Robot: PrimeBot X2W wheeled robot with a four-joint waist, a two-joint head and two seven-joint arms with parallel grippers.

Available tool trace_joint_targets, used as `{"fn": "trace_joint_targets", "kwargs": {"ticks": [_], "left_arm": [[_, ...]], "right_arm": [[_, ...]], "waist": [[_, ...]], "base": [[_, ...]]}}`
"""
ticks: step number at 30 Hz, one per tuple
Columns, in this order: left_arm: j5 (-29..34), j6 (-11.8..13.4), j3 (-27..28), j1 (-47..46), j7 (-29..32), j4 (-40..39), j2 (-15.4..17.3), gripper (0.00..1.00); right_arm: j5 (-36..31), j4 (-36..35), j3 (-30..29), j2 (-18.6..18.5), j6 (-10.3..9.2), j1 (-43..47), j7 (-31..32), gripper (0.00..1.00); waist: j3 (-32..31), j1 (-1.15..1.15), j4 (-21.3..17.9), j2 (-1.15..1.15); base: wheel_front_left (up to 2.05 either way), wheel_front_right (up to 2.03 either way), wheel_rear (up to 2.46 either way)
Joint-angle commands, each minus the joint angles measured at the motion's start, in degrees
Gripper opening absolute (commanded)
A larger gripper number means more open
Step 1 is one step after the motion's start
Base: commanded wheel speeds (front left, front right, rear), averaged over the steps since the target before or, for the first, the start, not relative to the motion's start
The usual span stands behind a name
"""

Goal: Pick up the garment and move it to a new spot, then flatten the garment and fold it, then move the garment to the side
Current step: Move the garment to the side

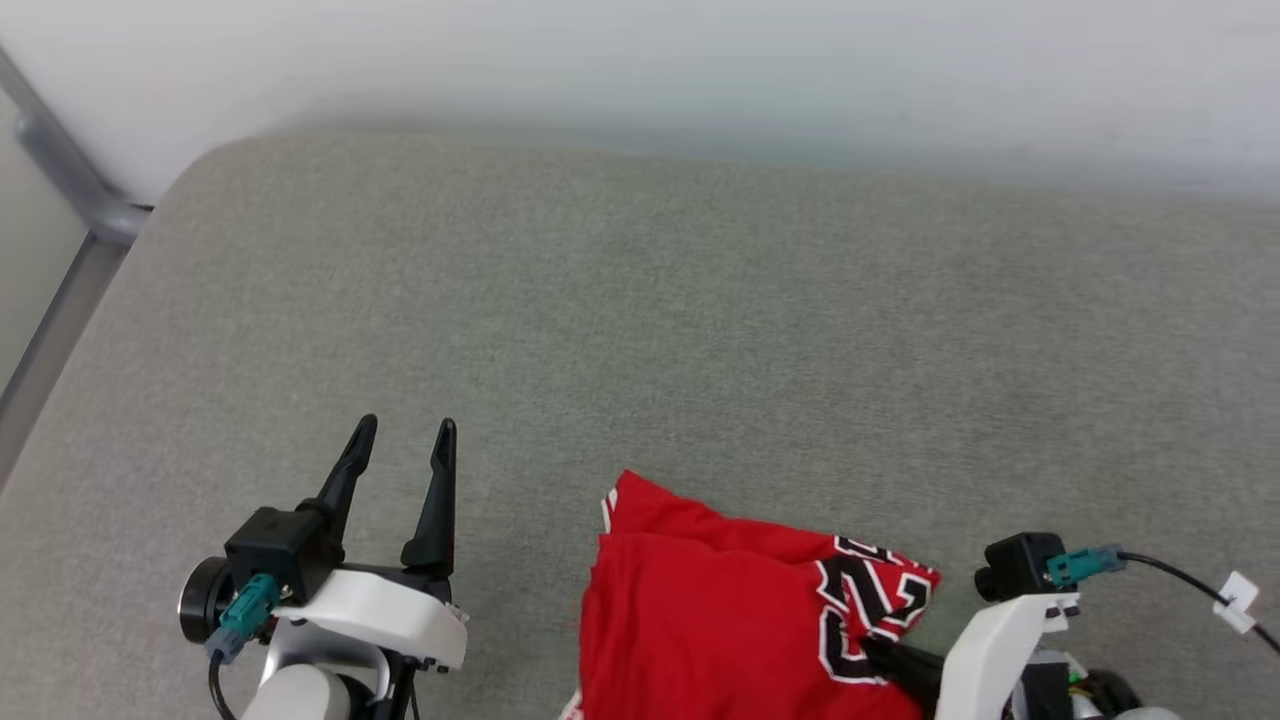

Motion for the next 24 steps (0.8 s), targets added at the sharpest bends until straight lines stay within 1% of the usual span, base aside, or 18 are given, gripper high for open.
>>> {"fn": "trace_joint_targets", "kwargs": {"ticks": [1, 6, 7, 11, 14, 19, 24], "left_arm": [[0.4, -0.1, 0.2, 0.7, -0.2, -0.3, 0.3, 1.00], [0.8, 0.2, 0.4, 2.5, -0.2, -1.1, 0.8, 1.00], [0.7, 0.3, 0.2, 3.2, -0.1, -1.8, 0.9, 1.00], [0.8, 0.5, 0.0, 3.9, -0.1, -3.2, 1.0, 1.00], [1.2, 0.5, -0.2, 3.2, 0.1, -4.2, 1.2, 1.00], [1.5, 0.0, -0.8, 0.8, 0.6, -6.2, 1.9, 1.00], [2.3, -1.1, -1.5, -3.0, 1.2, -8.4, 2.8, 1.00]], "right_arm": [[-1.9, -0.5, -0.3, -1.6, -0.05, -0.6, -0.4, 0.00], [-6.7, -2.1, -2.0, -4.7, -0.05, 0.3, 0.6, 0.00], [-9.2, -3.0, -4.0, -7.1, -0.05, 0.6, 1.6, 0.00], [-11.8, -4.0, -6.2, -9.4, -0.05, -0.3, 2.4, 0.00], [-12.1, -4.2, -7.8, -10.0, -0.05, -2.1, 2.8, 0.00], [-14.1, -3.5, -11.1, -10.3, -0.05, -6.8, 1.1, 0.00], [-16.0, -1.1, -16.8, -11.1, -0.05, -13.7, -2.4, 0.00]], "waist": [[-1.6, 0.00, -1.7, 0.00], [-3.1, 0.00, -6.0, 0.00], [-3.1, 0.00, -9.3, 0.00], [-2.2, 0.00, -14.0, 0.00], [-0.4, 0.00, -17.2, 0.00], [4.1, 0.00, -20.9, 0.00], [10.1, 0.00, -22.6, 0.00]], "base": [[0.00, 0.00, 0.00], [0.00, 0.00, 0.00], [0.00, 0.00, 0.00], [0.00, 0.00, 0.00], [0.00, 0.00, 0.00], [0.00, 0.00, 0.00], [0.00, 0.00, 0.00]]}}
